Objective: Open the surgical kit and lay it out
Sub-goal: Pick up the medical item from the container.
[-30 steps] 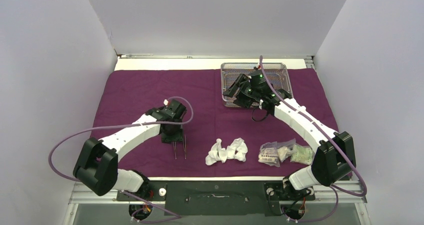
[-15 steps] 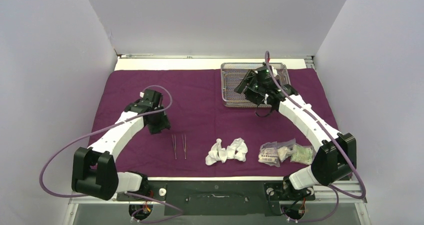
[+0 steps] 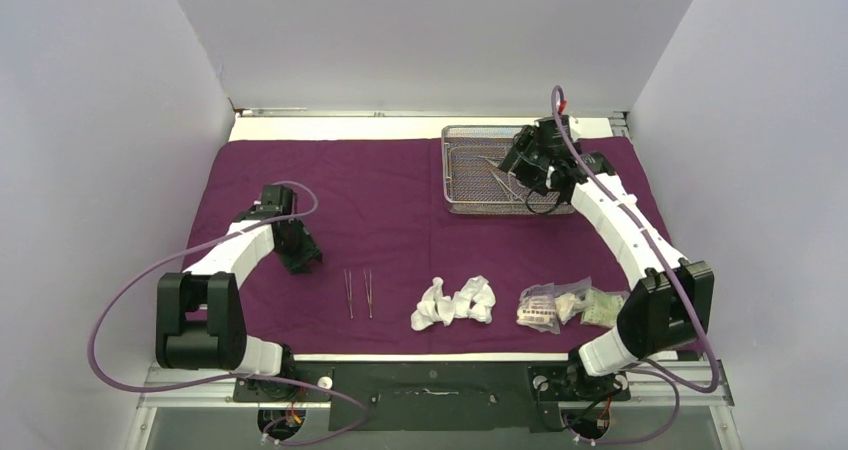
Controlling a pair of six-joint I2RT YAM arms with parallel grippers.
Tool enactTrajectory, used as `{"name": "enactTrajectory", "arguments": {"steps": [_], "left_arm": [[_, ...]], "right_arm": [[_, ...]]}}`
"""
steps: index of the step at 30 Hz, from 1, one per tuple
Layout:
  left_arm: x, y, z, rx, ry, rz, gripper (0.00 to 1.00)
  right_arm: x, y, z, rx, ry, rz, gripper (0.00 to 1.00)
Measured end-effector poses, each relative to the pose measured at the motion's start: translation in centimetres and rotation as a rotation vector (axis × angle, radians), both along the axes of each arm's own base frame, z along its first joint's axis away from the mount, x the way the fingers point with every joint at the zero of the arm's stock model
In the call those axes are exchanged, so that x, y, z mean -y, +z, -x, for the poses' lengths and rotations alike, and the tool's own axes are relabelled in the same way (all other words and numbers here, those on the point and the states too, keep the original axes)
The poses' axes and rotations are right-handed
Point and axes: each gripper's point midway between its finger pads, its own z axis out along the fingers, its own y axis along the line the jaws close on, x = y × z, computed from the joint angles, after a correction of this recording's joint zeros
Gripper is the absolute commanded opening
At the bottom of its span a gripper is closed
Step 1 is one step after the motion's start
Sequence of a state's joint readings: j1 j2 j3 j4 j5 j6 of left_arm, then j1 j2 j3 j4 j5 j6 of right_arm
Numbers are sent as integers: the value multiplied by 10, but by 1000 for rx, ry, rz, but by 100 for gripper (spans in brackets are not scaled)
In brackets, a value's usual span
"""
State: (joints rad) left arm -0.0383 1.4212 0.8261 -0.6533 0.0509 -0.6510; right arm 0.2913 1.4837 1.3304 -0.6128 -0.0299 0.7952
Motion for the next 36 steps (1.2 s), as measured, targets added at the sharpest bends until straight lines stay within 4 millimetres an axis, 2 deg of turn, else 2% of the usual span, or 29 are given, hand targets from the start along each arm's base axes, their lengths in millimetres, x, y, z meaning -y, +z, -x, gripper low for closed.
{"name": "enactTrajectory", "arguments": {"steps": [4, 7, 13, 17, 22, 25, 29, 33, 36], "left_arm": [[-11, -17, 13, -47, 34, -25, 33], [-16, -28, 25, -95, 67, -50, 34], [-27, -29, 26, -99, 162, -76, 35], [-37, -29, 29, -110, 219, -105, 37], [-48, -29, 35, -132, 259, -153, 40], [-58, -28, 42, -159, 277, -206, 44], [-66, -15, 38, -141, 282, -241, 51], [-69, 11, 14, -45, 277, -247, 52], [-72, 32, -5, 24, 275, -256, 52]], "right_arm": [[17, -13, -13, -26, -32, 21, 60], [33, -30, -24, -59, -64, 37, 60], [58, -64, -43, -125, -93, 66, 59], [67, -88, -51, -169, -83, 90, 58], [71, -105, -57, -194, -45, 128, 56], [72, -112, -60, -201, -5, 158, 53], [72, -120, -72, -199, 76, 217, 52], [67, -123, -86, -180, 173, 272, 52], [54, -122, -89, -163, 264, 295, 52]]}}
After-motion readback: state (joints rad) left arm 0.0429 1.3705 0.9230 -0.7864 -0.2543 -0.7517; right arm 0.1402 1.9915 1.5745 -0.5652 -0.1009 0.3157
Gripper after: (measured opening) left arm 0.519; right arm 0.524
